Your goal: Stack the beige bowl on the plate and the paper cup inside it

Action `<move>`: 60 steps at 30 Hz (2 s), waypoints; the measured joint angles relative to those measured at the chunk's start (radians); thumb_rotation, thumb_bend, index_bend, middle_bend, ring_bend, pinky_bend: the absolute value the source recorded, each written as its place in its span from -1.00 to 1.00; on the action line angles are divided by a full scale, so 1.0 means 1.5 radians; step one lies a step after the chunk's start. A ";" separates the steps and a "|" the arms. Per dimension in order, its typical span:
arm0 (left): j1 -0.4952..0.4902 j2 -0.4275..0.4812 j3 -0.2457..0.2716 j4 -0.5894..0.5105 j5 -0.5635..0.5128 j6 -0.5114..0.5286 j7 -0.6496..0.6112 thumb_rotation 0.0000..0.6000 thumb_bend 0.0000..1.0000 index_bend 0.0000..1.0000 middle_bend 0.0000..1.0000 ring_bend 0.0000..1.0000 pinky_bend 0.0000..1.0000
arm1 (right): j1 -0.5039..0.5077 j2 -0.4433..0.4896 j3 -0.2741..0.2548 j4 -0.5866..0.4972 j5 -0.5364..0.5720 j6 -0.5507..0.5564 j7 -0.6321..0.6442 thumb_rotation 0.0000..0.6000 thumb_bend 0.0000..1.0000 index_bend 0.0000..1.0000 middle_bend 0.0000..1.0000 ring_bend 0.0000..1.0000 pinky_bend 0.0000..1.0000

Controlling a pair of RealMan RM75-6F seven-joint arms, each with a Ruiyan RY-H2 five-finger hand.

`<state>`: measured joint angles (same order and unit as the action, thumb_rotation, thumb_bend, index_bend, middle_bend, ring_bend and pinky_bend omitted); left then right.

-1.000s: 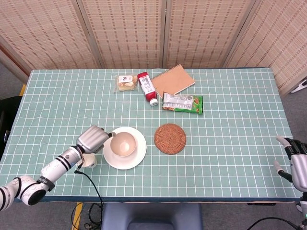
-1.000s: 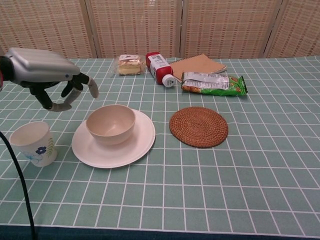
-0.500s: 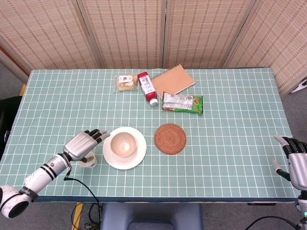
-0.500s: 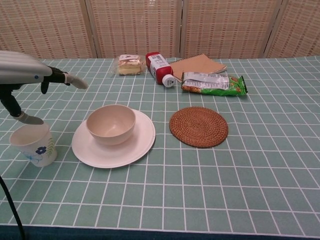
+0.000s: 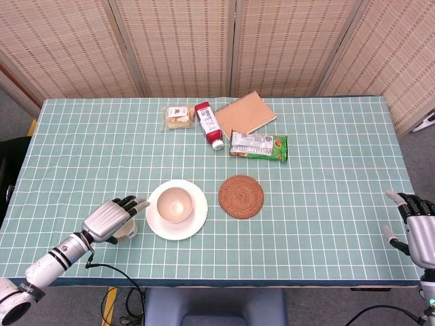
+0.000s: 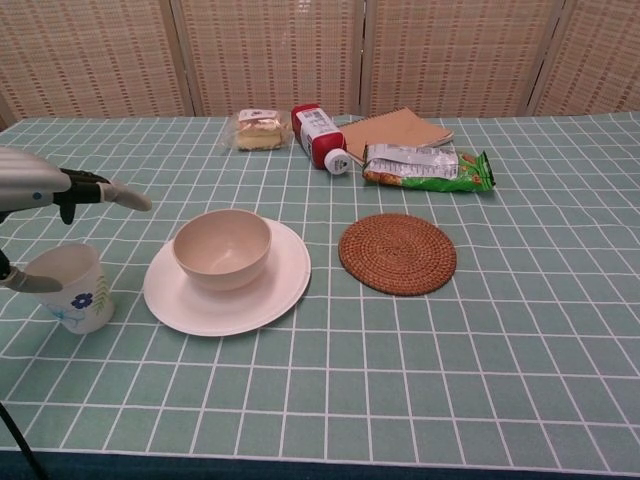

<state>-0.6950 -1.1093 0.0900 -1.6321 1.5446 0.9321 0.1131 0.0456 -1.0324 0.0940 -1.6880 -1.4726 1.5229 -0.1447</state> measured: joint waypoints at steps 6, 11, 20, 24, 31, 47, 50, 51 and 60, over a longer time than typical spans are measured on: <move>0.020 -0.024 0.007 0.028 0.005 0.010 -0.013 0.76 -0.52 -0.87 -0.99 -0.86 -0.35 | 0.001 0.000 -0.001 -0.002 -0.003 -0.001 0.000 1.00 -0.47 -0.61 -0.51 -0.60 -0.51; 0.023 -0.036 0.004 0.042 0.006 0.008 -0.005 0.76 -0.52 -0.87 -1.00 -0.96 -0.38 | 0.001 0.001 -0.002 -0.006 -0.004 0.000 -0.002 1.00 -0.47 -0.61 -0.52 -0.60 -0.51; 0.025 -0.043 0.001 0.053 -0.008 -0.017 0.002 1.00 -0.52 -0.70 -1.00 -0.94 -0.39 | 0.001 0.003 -0.003 -0.007 -0.001 -0.002 -0.002 1.00 -0.47 -0.61 -0.51 -0.60 -0.50; 0.027 -0.047 0.001 0.061 -0.012 -0.022 -0.008 1.00 -0.52 -0.57 -1.00 -0.85 -0.26 | 0.002 0.002 -0.003 -0.007 0.000 -0.004 -0.002 1.00 -0.47 -0.61 -0.51 -0.60 -0.49; 0.030 -0.062 -0.003 0.086 -0.005 -0.017 -0.045 1.00 -0.52 -0.26 -0.87 -0.53 0.15 | 0.003 0.001 -0.002 -0.008 0.002 -0.005 -0.004 1.00 -0.47 -0.61 -0.50 -0.60 -0.49; 0.014 -0.034 -0.033 0.080 0.002 -0.011 -0.087 1.00 -0.52 -0.14 -0.67 -0.37 0.29 | 0.008 0.002 -0.001 -0.013 0.006 -0.012 -0.012 1.00 -0.47 -0.61 -0.49 -0.60 -0.49; -0.003 -0.011 -0.053 0.058 0.001 -0.013 -0.096 1.00 -0.52 -0.15 -0.67 -0.38 0.29 | 0.010 0.002 0.000 -0.014 0.006 -0.013 -0.013 1.00 -0.47 -0.61 -0.49 -0.60 -0.49; -0.009 -0.005 -0.060 0.052 0.000 -0.014 -0.099 1.00 -0.52 -0.15 -0.67 -0.38 0.29 | 0.010 0.001 0.000 -0.014 0.006 -0.013 -0.013 1.00 -0.47 -0.61 -0.49 -0.60 -0.49; -0.073 0.007 -0.108 0.023 -0.016 -0.065 -0.116 1.00 -0.52 -0.18 -0.67 -0.40 0.29 | 0.012 0.000 0.000 -0.012 0.008 -0.015 -0.011 1.00 -0.47 -0.61 -0.49 -0.60 -0.48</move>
<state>-0.8039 -1.0991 -0.0723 -1.5982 1.5212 0.8344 -0.0604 0.0629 -1.0320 0.0936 -1.7067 -1.4613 1.5002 -0.1617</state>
